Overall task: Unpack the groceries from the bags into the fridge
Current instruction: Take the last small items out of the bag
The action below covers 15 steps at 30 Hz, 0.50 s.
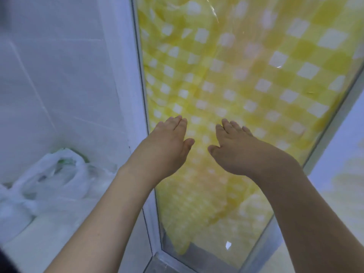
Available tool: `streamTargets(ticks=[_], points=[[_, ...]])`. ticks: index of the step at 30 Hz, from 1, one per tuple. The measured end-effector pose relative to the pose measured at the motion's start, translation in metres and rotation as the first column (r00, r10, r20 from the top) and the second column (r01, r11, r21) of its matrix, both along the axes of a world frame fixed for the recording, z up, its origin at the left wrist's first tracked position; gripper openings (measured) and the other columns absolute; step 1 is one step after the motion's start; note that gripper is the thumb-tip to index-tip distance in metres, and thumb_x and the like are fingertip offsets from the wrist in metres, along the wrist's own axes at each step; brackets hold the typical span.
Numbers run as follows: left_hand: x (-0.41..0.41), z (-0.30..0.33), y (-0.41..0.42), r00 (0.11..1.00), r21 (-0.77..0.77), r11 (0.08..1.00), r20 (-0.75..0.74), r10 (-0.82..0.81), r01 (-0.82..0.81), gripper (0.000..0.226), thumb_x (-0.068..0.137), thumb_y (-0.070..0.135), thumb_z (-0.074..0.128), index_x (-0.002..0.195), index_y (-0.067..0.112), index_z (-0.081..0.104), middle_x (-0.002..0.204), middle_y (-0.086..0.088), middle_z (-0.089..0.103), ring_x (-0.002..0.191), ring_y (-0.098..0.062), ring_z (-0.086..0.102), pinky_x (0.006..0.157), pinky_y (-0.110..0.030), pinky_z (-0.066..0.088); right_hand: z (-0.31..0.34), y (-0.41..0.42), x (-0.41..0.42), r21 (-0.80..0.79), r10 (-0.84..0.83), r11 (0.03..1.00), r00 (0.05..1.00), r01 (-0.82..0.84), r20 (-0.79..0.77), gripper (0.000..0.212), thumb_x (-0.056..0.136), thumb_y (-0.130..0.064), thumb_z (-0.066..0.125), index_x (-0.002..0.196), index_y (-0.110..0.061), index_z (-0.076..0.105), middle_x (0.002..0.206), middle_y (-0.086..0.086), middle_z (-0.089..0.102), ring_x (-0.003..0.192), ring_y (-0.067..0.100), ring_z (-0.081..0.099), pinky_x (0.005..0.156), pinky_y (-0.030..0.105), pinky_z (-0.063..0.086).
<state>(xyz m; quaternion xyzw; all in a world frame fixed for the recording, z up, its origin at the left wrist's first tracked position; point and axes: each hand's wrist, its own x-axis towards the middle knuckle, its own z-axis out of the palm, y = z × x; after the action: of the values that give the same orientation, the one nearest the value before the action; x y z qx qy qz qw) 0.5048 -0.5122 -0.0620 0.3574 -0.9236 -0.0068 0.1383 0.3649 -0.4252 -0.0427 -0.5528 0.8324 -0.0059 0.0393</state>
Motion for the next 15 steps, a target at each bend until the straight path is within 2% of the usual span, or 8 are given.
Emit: streamTargets(ticks=[15], points=[[0.148, -0.016, -0.034, 0.937, 0.036, 0.937, -0.027, 0.348, -0.347, 0.060, 0.105, 0.038, 0.031, 0.155, 0.009, 0.015, 0.164, -0.007, 0.012, 0.151, -0.018, 0.008, 0.121, -0.031, 0.003, -0.014, -0.087, 0.117, -0.001, 0.358, 0.933, 0.932, -0.359, 0.048, 0.064, 0.104, -0.038, 0.024, 0.156, -0.011, -0.003, 0.162, 0.005, -0.016, 0.150, 0.019, -0.014, 0.121, 0.037, -0.006]])
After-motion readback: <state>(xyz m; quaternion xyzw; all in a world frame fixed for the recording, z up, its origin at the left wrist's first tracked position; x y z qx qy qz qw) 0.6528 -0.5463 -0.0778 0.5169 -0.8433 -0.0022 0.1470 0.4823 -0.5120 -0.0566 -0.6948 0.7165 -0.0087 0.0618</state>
